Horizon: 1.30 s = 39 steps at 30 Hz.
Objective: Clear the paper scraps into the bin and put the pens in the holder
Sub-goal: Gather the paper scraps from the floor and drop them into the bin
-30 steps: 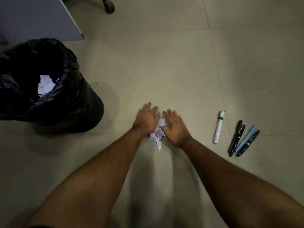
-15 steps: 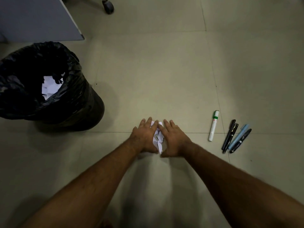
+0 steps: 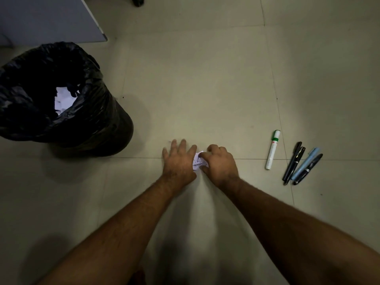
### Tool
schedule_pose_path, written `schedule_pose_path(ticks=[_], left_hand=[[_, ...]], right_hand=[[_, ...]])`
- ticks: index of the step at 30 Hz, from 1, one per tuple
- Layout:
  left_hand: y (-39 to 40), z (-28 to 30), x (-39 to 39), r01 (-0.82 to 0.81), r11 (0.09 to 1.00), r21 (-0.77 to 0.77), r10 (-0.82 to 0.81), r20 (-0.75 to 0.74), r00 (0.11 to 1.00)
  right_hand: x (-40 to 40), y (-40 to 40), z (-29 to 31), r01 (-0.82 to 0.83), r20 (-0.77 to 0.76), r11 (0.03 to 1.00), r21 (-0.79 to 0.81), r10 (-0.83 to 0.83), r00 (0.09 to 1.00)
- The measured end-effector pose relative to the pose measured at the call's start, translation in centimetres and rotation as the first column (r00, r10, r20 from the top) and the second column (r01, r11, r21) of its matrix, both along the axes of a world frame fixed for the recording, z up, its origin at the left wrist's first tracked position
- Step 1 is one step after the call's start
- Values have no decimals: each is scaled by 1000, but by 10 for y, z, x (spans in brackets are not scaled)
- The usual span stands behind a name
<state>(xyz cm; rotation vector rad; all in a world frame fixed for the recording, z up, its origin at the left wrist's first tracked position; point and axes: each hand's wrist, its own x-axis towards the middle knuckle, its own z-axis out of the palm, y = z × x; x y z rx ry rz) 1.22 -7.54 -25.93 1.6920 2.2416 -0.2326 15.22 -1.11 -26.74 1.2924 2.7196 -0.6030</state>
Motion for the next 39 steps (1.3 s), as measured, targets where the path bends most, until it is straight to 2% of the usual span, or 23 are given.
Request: schedule_pose_path(ticks=[2,4,7,9,14,17,19,22,24,26,28,32,34,37,39], left_hand=[[2,-1,-4,-170,977,-125,186,128,974],[6,-4,0,-254,960,-118,273,200,941],[8,-7,13,-129,991,32,124,130,984],[4,-4,19,-105,990,92,90,146,985],[-3,6,21,-6,998,64,2,63,998],[-5,1,20,-27,999,42,25,48,999],[-3,-1,15,-65,997,34,63,67,996],[6,4,6,-133,991,-12,134,143,981],[7,11,-2,-282,958,39,267,221,938],[7,16,-11,-503,863,46,459,344,819],[7,19,-18,-633,774,-23,578,432,692],[12,42,-32,-712,702,-24,602,554,575],[14,64,-40,-748,664,5,602,590,539],[21,106,-58,-764,637,103,547,638,542],[27,143,-77,-785,594,175,524,656,543]], right_hand=[[-1,-3,0,56,-32,996,-70,-59,998],[-2,-5,-1,103,-53,987,-127,-111,992],[-6,-7,-2,124,-73,983,-133,-134,988],[-6,-7,-3,127,-94,984,-126,-139,986],[-6,-4,-3,150,-95,980,-132,-163,982],[-7,-4,-4,158,-95,976,-151,-173,980],[-5,-3,-4,200,-136,955,-218,-233,963],[-4,-4,-3,277,-252,872,-403,-397,883],[-4,-6,-3,320,-290,822,-472,-487,824],[-6,-7,-2,406,-267,753,-517,-593,760],[-10,-7,0,454,-246,662,-596,-689,682],[-28,-5,23,438,-213,462,-771,-836,505],[-44,-5,45,391,-238,424,-817,-865,442],[-79,0,89,312,-285,387,-868,-901,327],[-108,6,127,238,-336,398,-886,-905,262]])
